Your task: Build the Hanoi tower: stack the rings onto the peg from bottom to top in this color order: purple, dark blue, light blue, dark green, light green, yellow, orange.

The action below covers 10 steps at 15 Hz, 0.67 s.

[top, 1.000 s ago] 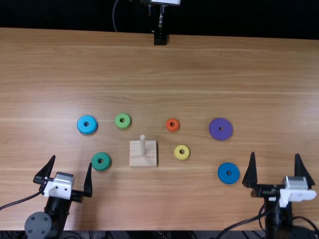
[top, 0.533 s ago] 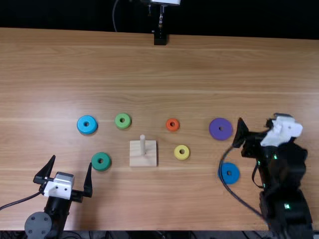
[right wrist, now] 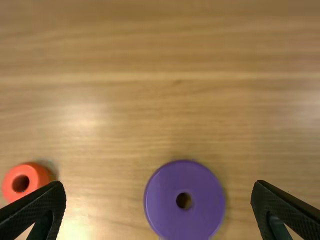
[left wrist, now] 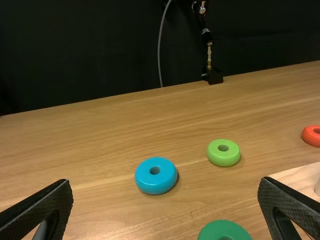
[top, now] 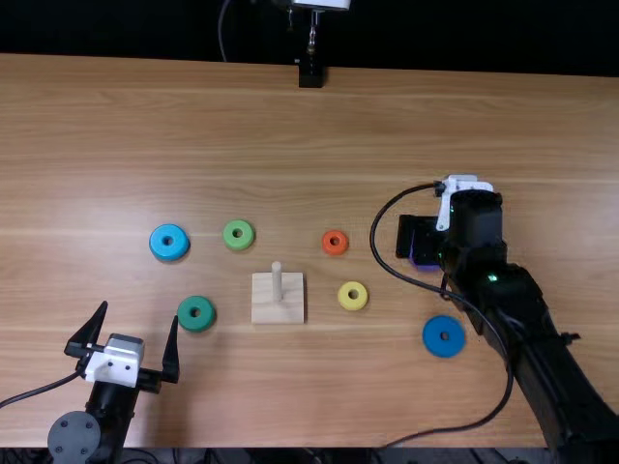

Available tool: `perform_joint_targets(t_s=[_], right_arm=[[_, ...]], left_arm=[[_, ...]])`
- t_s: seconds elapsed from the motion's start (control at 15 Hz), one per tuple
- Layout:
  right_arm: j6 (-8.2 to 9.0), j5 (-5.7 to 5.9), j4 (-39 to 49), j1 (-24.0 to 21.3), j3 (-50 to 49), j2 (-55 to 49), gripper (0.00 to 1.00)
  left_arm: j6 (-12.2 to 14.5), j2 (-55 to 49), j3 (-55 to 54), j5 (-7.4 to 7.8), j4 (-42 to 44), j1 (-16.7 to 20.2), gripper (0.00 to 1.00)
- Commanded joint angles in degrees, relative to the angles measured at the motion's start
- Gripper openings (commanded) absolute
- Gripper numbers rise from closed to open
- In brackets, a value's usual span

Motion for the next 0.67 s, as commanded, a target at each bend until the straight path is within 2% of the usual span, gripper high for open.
perform_joint_targets(t_s=[0.0, 0.33, 0.6], right_arm=[[0.64, 0.12, -2.82, -0.03, 4.91, 3.95, 1.00], [0.64, 0.23, -11.58, -0.21, 10.97, 14.58, 1.00], [0.64, 0.33, -12.74, -2.49, 12.46, 16.78, 1.00]], left_arm=[[0.46, -0.67, -1.02, 1.04, -0.63, 0.04, 1.00], [0.46, -0.67, -1.02, 1.04, -0.63, 0.04, 1.00], [0.46, -0.67, -1.02, 1.04, -0.63, 0.04, 1.00]])
